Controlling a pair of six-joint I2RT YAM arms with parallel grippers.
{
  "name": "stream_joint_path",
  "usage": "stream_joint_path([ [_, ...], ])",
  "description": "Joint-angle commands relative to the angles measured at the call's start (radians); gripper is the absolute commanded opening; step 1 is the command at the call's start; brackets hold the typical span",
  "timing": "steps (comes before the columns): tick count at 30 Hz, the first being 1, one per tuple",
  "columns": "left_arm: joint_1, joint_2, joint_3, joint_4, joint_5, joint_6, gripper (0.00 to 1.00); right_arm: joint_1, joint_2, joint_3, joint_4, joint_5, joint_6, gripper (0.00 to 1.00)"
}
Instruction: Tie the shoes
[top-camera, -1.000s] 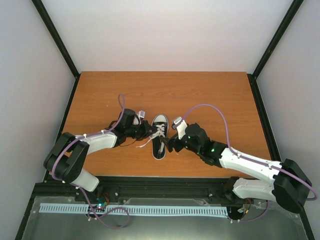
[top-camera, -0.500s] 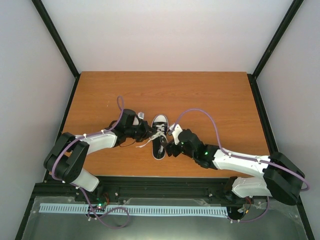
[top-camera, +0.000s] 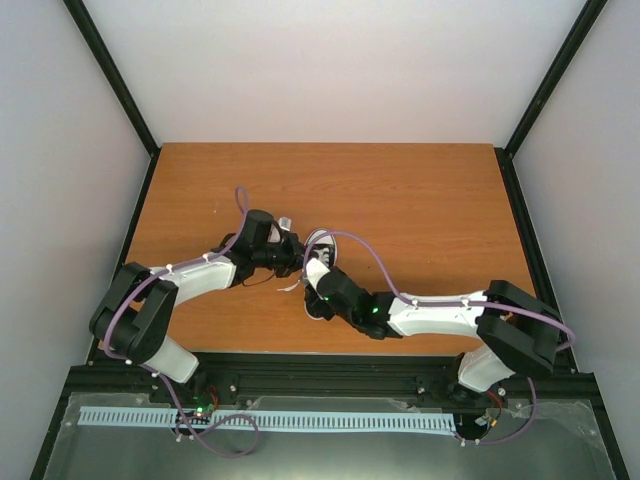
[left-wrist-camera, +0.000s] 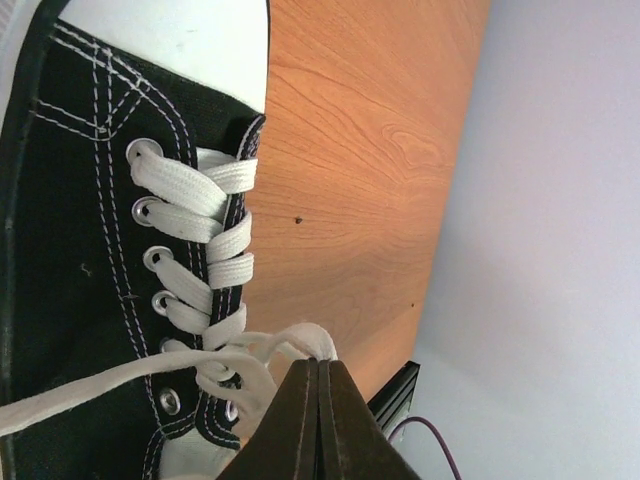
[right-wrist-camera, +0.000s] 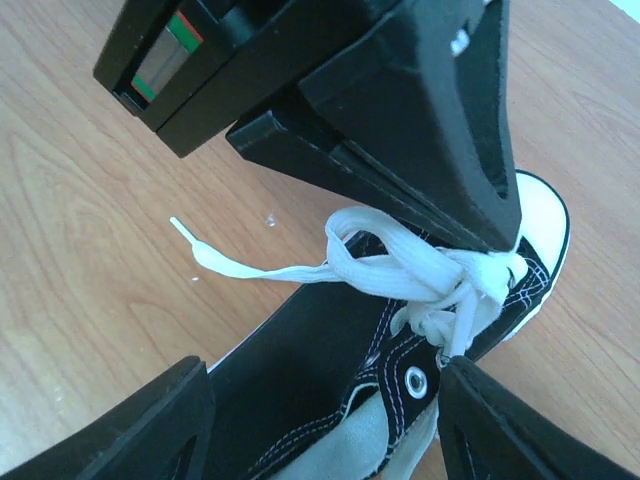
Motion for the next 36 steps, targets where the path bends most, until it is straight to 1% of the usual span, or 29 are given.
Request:
stream_joint_path([
  [1, -0.004, 0.023, 0.044, -0.023, 0.029, -0.026, 0.01, 0.029, 0.07, 0.046, 0.047, 0.142, -0.068, 0.61],
  [4, -0.003, 0.023, 0.044, -0.026, 0.03, -0.029, 0.01, 0.035, 0.114, 0.069, 0.059, 0.189, -0.09, 0.59],
  [9, -0.004, 0.021, 0.038, -0.023, 0.027, -0.037, 0.01, 0.038, 0.178, 0.102, 0.087, 0.265, -0.114, 0.59],
  [12, -0.005, 0.018, 0.04, -0.022, 0.027, -0.043, 0.01, 0.038, 0.21, 0.125, 0.108, 0.299, -0.13, 0.6],
  [15, -0.004, 0.018, 0.041, -0.025, 0.029, -0.043, 0.01, 0.038, 0.244, 0.15, 0.118, 0.317, -0.134, 0.59],
  [16, -0.005, 0.019, 0.041, -0.027, 0.029, -0.043, 0.01, 0.038, 0.252, 0.156, 0.121, 0.325, -0.135, 0.56],
  [18, -0.004, 0.016, 0.038, -0.026, 0.027, -0.043, 0.01, 0.038, 0.259, 0.16, 0.129, 0.346, -0.129, 0.48],
  [19, -0.004, 0.015, 0.036, -0.026, 0.025, -0.044, 0.01, 0.038, 0.258, 0.16, 0.13, 0.357, -0.121, 0.38],
  [21, -0.004, 0.014, 0.032, -0.022, 0.023, -0.047, 0.01, 0.038, 0.25, 0.154, 0.129, 0.371, -0.103, 0.22],
  [23, -0.005, 0.014, 0.029, -0.021, 0.021, -0.047, 0.01, 0.036, 0.23, 0.141, 0.131, 0.362, -0.083, 0.1],
  [24, -0.003, 0.013, 0.031, -0.022, 0.019, -0.046, 0.01, 0.032, 0.218, 0.133, 0.13, 0.348, -0.073, 0.04],
  [25, -0.004, 0.011, 0.032, -0.023, 0.019, -0.044, 0.01, 0.027, 0.205, 0.125, 0.129, 0.327, -0.06, 0.03],
  [29, -0.004, 0.011, 0.032, -0.031, 0.013, -0.035, 0.01, -0.026, 0.142, 0.093, 0.111, 0.185, 0.001, 0.03],
  [31, -0.004, 0.01, 0.033, -0.037, 0.004, -0.028, 0.01, -0.064, 0.105, 0.069, 0.109, 0.089, 0.036, 0.03],
  [33, -0.004, 0.007, 0.032, -0.044, -0.007, -0.018, 0.01, -0.112, 0.053, 0.041, 0.113, -0.051, 0.07, 0.03],
  [36, -0.004, 0.004, 0.031, -0.056, -0.024, -0.003, 0.01, -0.19, 0.019, 0.018, 0.107, -0.233, 0.122, 0.03],
])
